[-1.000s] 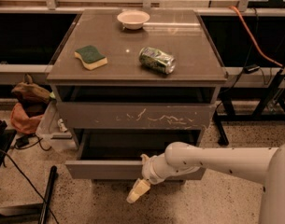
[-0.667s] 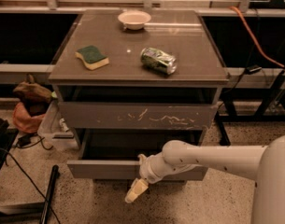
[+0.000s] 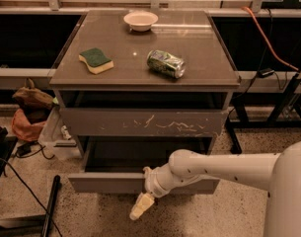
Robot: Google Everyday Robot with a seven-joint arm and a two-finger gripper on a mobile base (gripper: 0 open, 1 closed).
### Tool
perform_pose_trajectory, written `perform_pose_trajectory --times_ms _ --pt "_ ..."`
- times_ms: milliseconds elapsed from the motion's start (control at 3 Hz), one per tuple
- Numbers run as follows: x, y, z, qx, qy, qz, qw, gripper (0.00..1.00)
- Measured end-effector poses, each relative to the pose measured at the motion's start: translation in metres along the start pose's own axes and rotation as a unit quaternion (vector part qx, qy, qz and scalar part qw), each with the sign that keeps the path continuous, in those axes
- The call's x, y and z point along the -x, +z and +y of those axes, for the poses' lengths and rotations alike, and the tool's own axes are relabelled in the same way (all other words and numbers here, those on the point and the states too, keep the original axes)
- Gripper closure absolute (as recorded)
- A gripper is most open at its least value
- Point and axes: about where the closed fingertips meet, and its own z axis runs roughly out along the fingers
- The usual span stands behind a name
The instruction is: Open middle drawer
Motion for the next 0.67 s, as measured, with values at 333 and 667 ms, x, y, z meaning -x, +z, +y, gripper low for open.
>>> perform_pose_trajectory --times_ms 333,667 --pt "-0.0034 -0.0002 0.0126 0.007 0.009 -0.001 0.9999 0.00" --pt "-0.0010 -0.0027 0.0134 0.007 0.010 -0.002 0.9999 0.00"
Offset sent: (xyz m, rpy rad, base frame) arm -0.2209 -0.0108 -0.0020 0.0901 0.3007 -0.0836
